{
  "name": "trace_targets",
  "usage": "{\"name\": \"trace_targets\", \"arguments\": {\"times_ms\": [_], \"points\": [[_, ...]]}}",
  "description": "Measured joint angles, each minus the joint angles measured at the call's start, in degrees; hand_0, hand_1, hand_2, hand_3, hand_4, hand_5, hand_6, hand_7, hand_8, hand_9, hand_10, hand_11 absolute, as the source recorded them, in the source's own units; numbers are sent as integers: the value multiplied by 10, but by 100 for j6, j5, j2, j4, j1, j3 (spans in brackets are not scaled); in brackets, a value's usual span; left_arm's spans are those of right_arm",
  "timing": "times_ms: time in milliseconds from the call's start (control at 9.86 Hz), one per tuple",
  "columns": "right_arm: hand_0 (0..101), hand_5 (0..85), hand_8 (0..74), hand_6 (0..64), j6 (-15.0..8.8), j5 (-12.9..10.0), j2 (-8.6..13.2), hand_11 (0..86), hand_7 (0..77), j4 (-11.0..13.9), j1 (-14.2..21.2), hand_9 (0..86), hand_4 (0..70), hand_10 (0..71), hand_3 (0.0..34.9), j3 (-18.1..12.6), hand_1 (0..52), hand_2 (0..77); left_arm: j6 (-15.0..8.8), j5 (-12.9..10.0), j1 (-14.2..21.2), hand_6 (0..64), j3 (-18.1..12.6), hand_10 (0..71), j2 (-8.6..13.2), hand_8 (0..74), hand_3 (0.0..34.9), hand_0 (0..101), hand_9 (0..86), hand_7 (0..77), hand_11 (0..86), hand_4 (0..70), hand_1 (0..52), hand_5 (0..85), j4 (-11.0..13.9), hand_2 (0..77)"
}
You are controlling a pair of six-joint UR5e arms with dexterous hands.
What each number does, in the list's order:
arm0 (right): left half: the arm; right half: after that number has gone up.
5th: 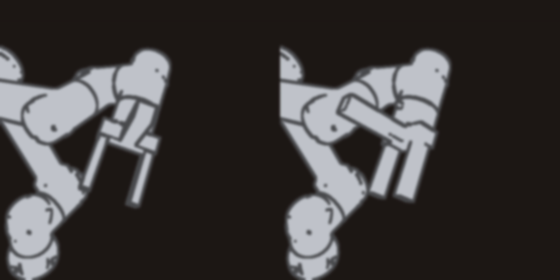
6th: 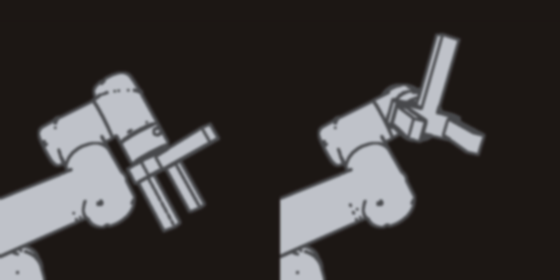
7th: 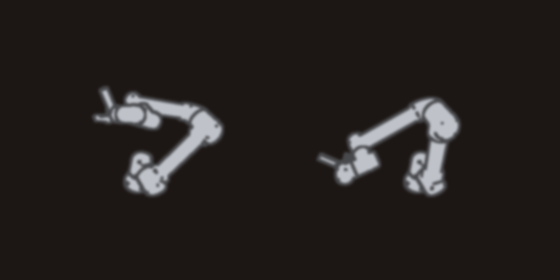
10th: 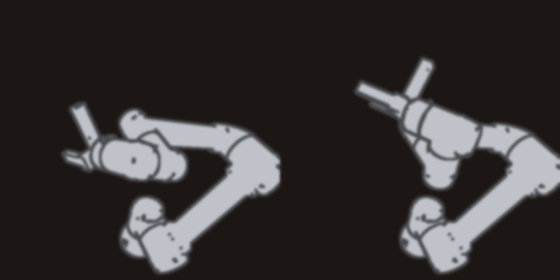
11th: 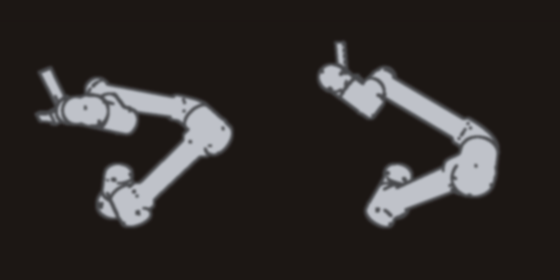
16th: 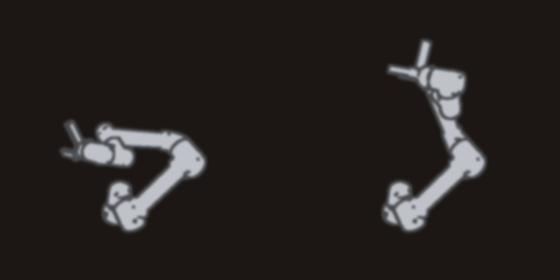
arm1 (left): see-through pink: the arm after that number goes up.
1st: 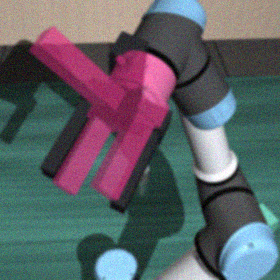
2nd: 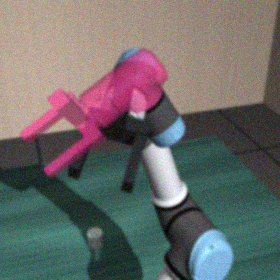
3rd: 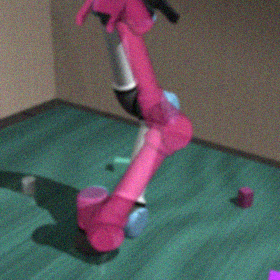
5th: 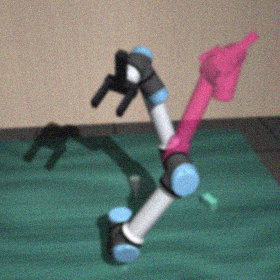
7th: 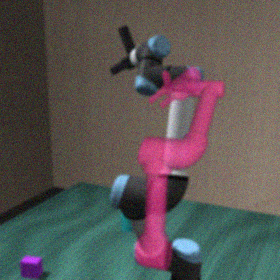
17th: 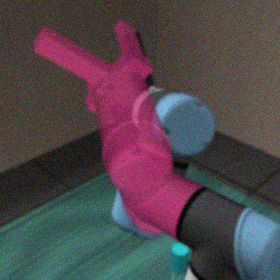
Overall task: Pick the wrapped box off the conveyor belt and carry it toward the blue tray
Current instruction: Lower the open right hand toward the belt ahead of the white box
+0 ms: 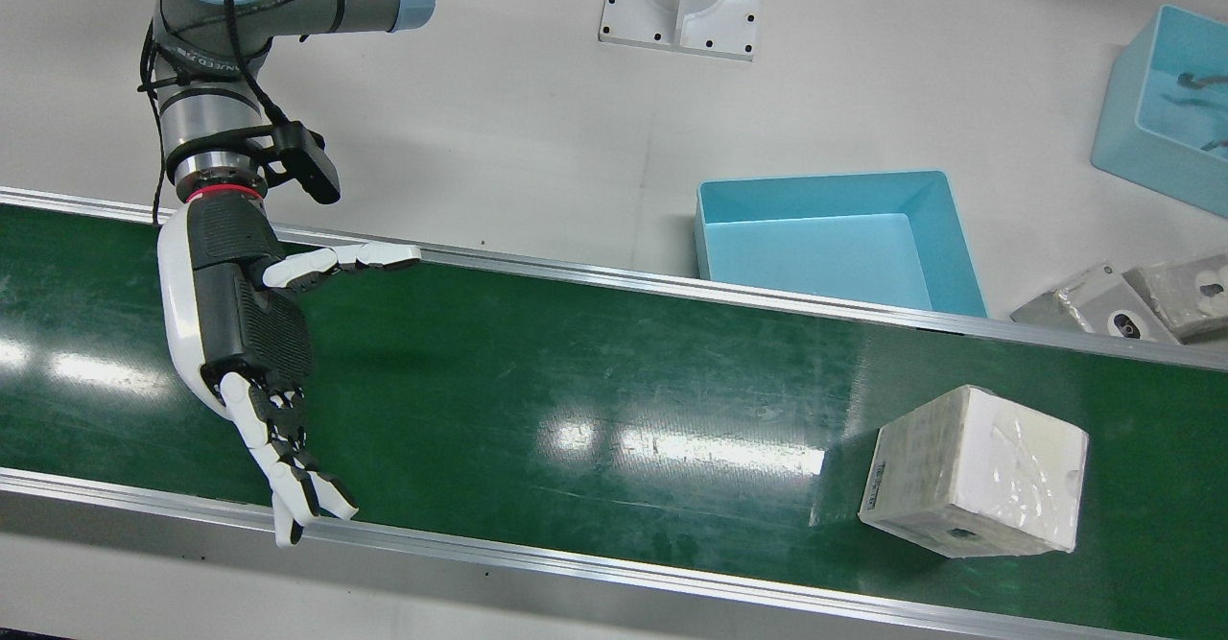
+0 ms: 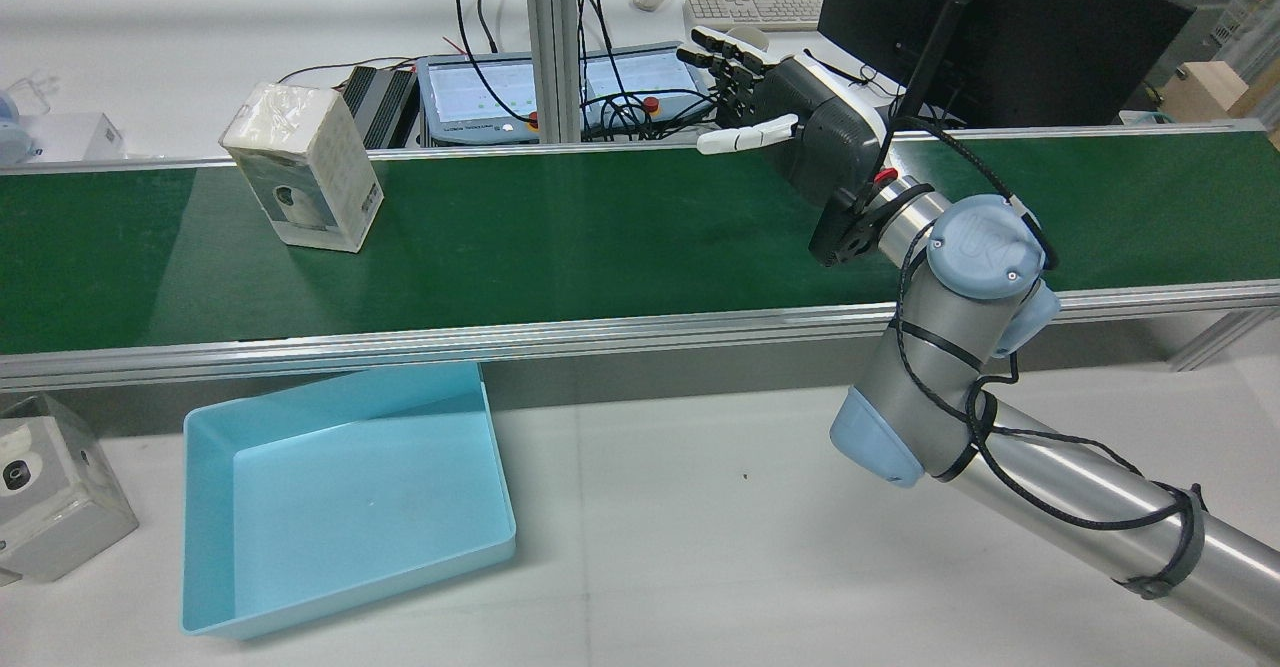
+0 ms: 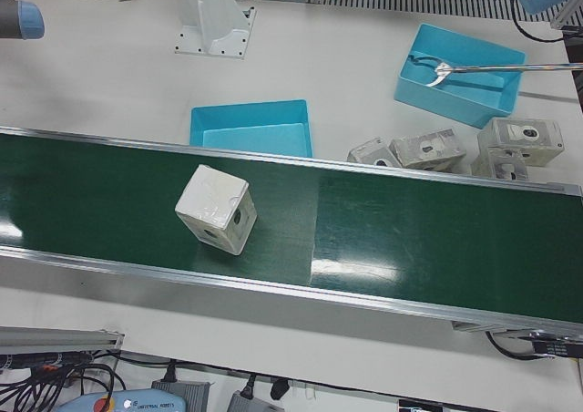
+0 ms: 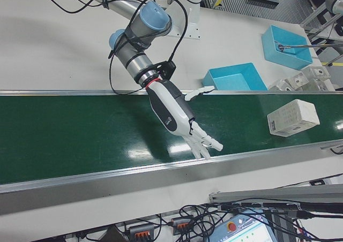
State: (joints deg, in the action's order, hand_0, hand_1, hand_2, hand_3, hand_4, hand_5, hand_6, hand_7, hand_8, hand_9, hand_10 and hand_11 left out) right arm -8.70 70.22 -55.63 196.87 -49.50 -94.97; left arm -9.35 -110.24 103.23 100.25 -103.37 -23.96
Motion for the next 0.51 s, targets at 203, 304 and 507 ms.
{"name": "trace_targets", "arguments": {"times_ms": [203, 304, 507], "points": [[471, 76, 33, 44, -7, -6, 38, 11, 142, 0, 27, 27, 71, 0, 0, 20, 142, 120, 0, 0, 0, 0, 0, 5, 0, 5, 0, 0, 0, 5, 5, 0, 0, 11, 0, 11], [472, 76, 33, 44, -8, -8, 45, 11, 142, 0, 39, 27, 71, 0, 0, 18, 142, 120, 0, 0, 0, 5, 0, 5, 0, 5, 0, 0, 0, 5, 5, 5, 0, 11, 0, 11], [472, 76, 33, 44, -9, -8, 48, 11, 142, 0, 68, 38, 71, 0, 0, 6, 142, 120, 0, 0, 0, 0, 0, 5, 0, 5, 0, 0, 0, 5, 5, 5, 0, 11, 0, 11]]}}
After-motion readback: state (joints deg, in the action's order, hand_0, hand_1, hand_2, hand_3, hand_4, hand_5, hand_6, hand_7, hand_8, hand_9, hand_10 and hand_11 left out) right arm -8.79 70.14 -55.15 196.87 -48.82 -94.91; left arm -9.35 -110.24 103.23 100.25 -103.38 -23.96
